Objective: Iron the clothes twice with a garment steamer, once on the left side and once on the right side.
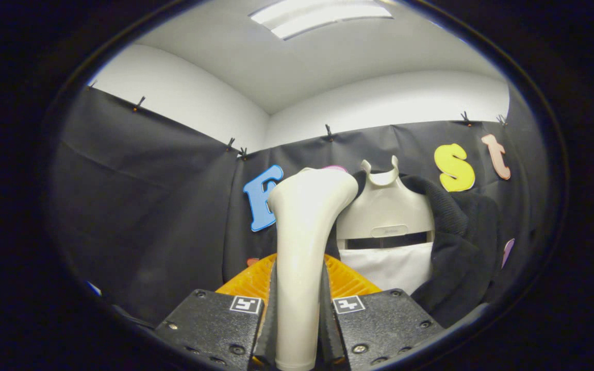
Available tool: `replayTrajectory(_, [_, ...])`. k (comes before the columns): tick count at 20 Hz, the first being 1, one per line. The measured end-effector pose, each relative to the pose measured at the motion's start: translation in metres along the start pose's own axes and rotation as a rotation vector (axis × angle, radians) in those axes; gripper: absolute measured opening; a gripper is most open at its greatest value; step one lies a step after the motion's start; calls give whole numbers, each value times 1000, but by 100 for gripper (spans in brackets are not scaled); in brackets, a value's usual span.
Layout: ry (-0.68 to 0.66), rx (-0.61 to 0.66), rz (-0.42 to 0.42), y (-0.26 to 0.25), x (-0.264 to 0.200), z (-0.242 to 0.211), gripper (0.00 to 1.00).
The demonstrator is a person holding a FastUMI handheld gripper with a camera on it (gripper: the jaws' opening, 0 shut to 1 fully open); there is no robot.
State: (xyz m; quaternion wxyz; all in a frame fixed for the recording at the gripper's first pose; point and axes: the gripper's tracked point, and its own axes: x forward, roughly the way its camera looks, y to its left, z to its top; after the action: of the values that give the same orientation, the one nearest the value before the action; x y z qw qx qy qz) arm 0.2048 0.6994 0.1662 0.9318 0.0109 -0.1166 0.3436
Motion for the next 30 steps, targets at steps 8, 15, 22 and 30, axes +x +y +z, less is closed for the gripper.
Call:
replayTrajectory(8, [71, 17, 9, -10, -13, -35, 37])
replayTrajectory(15, [101, 10, 24, -9, -40, -55, 37])
replayTrajectory(22, [135, 8, 9, -7, -60, -82, 37])
replayTrajectory(30, [230, 8, -11, 5, -93, -141, 37])
